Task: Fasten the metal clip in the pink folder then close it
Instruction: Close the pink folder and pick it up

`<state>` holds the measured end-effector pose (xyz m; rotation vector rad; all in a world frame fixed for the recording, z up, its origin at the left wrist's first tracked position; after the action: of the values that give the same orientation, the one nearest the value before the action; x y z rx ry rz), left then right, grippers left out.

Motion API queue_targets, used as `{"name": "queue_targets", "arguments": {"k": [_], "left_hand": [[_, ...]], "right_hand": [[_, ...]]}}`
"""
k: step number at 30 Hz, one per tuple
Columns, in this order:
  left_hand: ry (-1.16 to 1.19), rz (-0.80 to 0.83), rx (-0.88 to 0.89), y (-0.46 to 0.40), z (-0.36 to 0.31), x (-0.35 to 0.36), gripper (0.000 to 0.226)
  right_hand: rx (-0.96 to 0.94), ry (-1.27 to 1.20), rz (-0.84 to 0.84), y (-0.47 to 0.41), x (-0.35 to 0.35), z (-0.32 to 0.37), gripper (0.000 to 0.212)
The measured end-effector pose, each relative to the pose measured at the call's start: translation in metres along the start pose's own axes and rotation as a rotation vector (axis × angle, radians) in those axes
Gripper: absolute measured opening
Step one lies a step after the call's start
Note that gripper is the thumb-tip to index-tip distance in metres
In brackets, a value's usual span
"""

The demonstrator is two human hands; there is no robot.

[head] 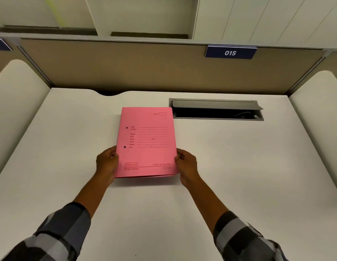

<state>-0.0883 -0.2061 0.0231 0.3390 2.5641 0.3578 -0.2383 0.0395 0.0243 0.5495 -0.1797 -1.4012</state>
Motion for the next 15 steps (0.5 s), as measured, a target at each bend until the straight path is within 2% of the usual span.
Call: {"name": "queue_targets", "arguments": {"k": [5, 15], "left_hand": [[-0.032, -0.046, 0.038, -0.062, -0.011, 0.009, 0.039], [-0.07, -0.107, 0.109, -0.142, -0.035, 0.035, 0.033]], "right_hand": [[0.006, 0.022, 0.047, -0.024, 0.054, 0.019, 0.054], [-0.002, 0.047, 0.036, -0.066, 0.117, 0.026, 0.039]]}}
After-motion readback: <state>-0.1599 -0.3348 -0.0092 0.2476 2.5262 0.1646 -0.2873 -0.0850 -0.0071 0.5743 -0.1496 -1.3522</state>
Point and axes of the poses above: each hand's wrist, its own y-axis away from the middle knuckle, its own x-axis out of the palm, z = x × y, the point moved 3 cm from there along -y, towards the middle knuckle, and after that the axes turned 15 degrees about -z, right-handed, at the moved point
